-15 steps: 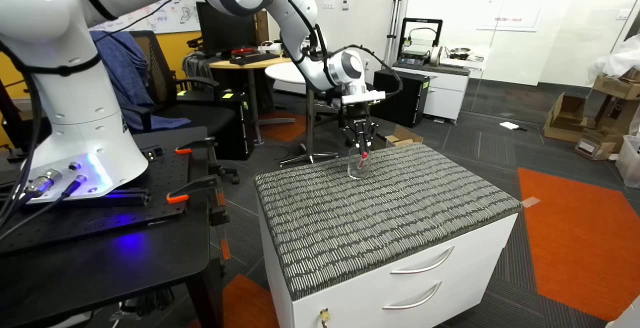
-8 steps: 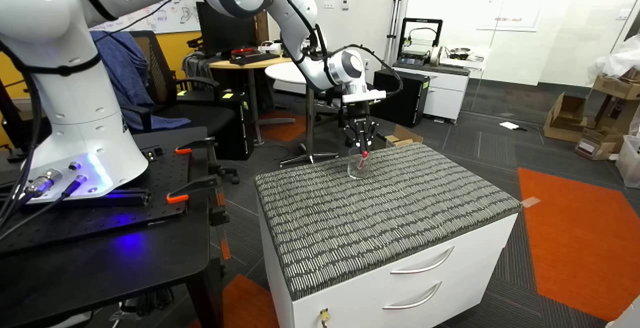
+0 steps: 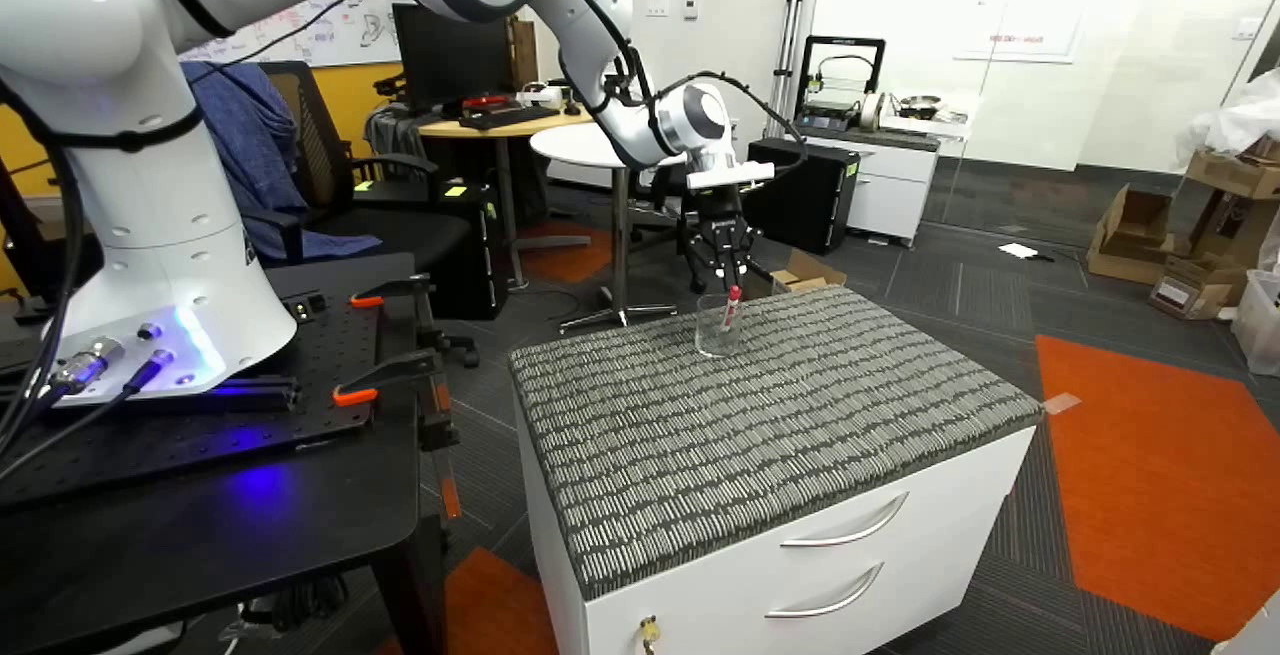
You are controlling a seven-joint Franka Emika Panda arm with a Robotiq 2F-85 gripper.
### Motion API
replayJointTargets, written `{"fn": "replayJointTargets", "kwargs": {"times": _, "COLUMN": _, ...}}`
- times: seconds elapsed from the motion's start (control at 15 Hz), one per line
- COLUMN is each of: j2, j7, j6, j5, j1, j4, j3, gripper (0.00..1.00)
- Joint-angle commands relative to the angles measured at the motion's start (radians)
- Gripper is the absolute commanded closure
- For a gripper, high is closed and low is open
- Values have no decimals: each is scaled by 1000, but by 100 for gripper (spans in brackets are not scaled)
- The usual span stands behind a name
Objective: Remove the marker from the glass.
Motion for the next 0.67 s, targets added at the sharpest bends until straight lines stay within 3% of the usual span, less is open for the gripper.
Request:
{"fn": "replayJointTargets", "kwargs": {"times": 0.0, "j2": -97, "j7": 9, "j6": -39, "j5": 16, "j1": 12, "j4": -90, "j3": -3, "gripper": 96}}
{"fn": "replayJointTargets", "kwargs": {"times": 0.6, "j2": -278, "j7": 97, "j6": -41, "j5": 0, "j1": 2, "j4": -270, "j3": -5, "gripper": 96}}
